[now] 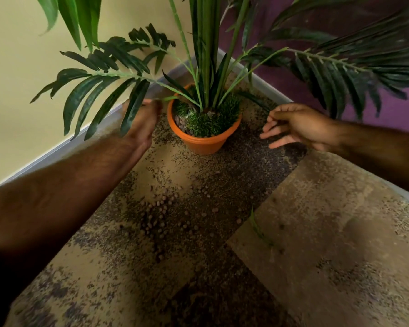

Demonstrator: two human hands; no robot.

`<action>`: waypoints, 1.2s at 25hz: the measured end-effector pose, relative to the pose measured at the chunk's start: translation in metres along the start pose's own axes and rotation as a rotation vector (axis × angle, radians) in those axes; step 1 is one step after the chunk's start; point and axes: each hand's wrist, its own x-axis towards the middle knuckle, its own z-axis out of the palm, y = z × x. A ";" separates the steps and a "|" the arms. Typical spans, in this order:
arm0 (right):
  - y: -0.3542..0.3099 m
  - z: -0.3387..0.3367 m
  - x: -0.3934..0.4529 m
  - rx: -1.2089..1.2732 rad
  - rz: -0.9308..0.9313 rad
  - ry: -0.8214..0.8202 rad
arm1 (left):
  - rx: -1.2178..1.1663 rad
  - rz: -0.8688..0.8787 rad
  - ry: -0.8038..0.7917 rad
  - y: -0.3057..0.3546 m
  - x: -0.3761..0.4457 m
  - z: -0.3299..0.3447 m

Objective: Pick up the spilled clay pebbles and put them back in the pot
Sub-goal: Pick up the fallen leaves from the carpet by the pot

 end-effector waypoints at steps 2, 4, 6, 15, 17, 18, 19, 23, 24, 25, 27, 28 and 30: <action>-0.002 0.011 0.005 0.094 0.034 -0.027 | 0.023 0.008 0.047 0.001 -0.006 0.004; -0.005 0.021 0.009 0.151 0.079 -0.043 | -0.011 0.026 0.056 0.000 -0.005 0.011; -0.009 0.032 0.014 0.159 0.109 -0.036 | 0.010 0.019 0.076 0.004 -0.008 0.017; -0.026 0.053 0.026 -0.240 0.098 -0.037 | 0.193 0.054 -0.050 -0.001 -0.003 0.030; -0.026 0.050 0.026 -0.431 0.040 -0.028 | 0.199 0.068 -0.117 -0.004 -0.002 0.028; -0.026 0.048 0.026 -0.514 -0.002 -0.015 | 0.209 0.072 -0.142 -0.005 -0.002 0.026; -0.026 0.046 0.026 -0.562 -0.035 0.004 | 0.222 0.077 -0.156 -0.005 -0.001 0.024; -0.011 0.042 0.022 -0.432 0.036 0.125 | 0.304 0.092 -0.147 -0.005 0.001 0.016; 0.000 0.039 0.017 -0.385 0.086 0.137 | 0.315 0.104 -0.135 -0.008 0.000 0.013; 0.013 0.035 0.012 -0.401 0.126 0.121 | 0.304 0.123 -0.115 -0.012 -0.004 0.011; 0.043 0.028 0.001 -0.595 0.175 -0.038 | 0.285 0.151 -0.059 -0.029 -0.016 0.006; 0.059 0.028 -0.004 -0.689 0.196 -0.147 | 0.336 0.162 -0.028 -0.041 -0.022 0.002; 0.092 0.031 -0.015 -0.744 0.243 -0.343 | 0.505 0.160 -0.061 -0.068 -0.037 -0.005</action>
